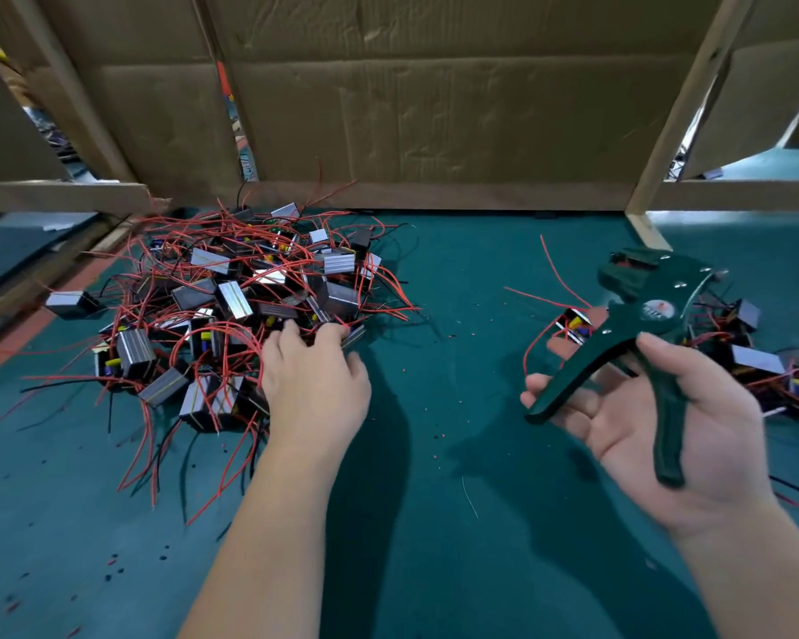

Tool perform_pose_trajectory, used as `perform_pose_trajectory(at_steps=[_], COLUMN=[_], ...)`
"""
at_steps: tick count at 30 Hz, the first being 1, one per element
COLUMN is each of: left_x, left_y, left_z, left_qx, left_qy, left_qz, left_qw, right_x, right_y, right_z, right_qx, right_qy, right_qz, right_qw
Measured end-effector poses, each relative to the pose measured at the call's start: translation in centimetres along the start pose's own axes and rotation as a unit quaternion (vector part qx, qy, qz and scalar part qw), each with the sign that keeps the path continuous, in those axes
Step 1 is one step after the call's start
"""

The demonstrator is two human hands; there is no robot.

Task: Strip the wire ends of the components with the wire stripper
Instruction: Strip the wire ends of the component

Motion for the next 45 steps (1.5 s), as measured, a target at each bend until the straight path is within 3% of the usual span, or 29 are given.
perform_pose_trajectory(at_steps=[7, 12, 14, 18, 20, 23, 26, 30, 32, 34, 36, 40, 43, 45], left_x=[-0.6, -1.6, -2.1, -2.0, -1.9, -1.6, -0.7, 0.1, -0.3, -0.5, -0.1, 1.3, 2.3, 3.0], left_y=[0.2, 1.2, 0.9, -1.8, -1.3, 0.0, 1.9, 3.6, 2.7, 1.2, 0.4, -0.4, -0.7, -0.7], left_z=[0.2, -0.5, -0.6, -1.5, -1.5, -0.9, -0.5, 0.0, 0.0, -1.6, -3.1, -5.0, -6.0, -6.7], left_qx=[0.010, 0.252, 0.214, 0.012, 0.037, 0.185, 0.338, 0.556, 0.699, 0.804, 0.819, 0.770, 0.663, 0.589], left_qy=[0.005, 0.004, 0.000, -0.025, -0.030, -0.025, -0.067, -0.097, -0.064, -0.037, -0.039, -0.092, -0.169, -0.221], left_qz=[-0.010, -0.047, -0.027, 0.066, 0.035, -0.037, -0.145, -0.203, -0.127, 0.011, 0.104, 0.169, 0.176, 0.186], left_qw=[1.000, 0.967, 0.976, 0.997, 0.998, 0.982, 0.928, 0.800, 0.700, 0.594, 0.563, 0.608, 0.708, 0.755], right_x=[0.2, 0.4, 0.4, 0.4, 0.5, 0.5, 0.5, 0.5, 0.5, 0.5, 0.6, 1.1, 1.3, 1.3], right_y=[-1.7, -2.2, -2.4, -2.3, -2.4, -2.4, -2.4, -2.4, -2.4, -2.5, -2.7, -3.9, -4.6, -4.7], right_z=[-1.1, -1.8, -2.0, -2.3, -2.4, -2.5, -2.5, -2.5, -2.6, -2.8, -3.0, -2.9, -2.6, -2.5], right_qx=[0.010, 0.003, 0.005, -0.001, 0.000, 0.004, 0.003, 0.000, -0.006, -0.015, -0.033, -0.085, -0.091, -0.076], right_qy=[-0.050, -0.069, -0.075, -0.086, -0.087, -0.087, -0.087, -0.088, -0.089, -0.096, -0.110, -0.127, -0.109, -0.100], right_qz=[0.073, 0.078, 0.078, 0.082, 0.088, 0.089, 0.091, 0.095, 0.096, 0.100, 0.111, 0.169, 0.208, 0.214], right_qw=[0.996, 0.995, 0.994, 0.993, 0.992, 0.992, 0.992, 0.992, 0.991, 0.990, 0.987, 0.974, 0.968, 0.969])
Point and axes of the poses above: each hand's wrist, its own x-axis away from the middle knuckle, its own y-axis out of the back of the hand, z = x × y, the point moved 7 cm from there along -x, towards the middle knuckle, and after that the axes turned 6 degrees about z, right-handed, at the moved point
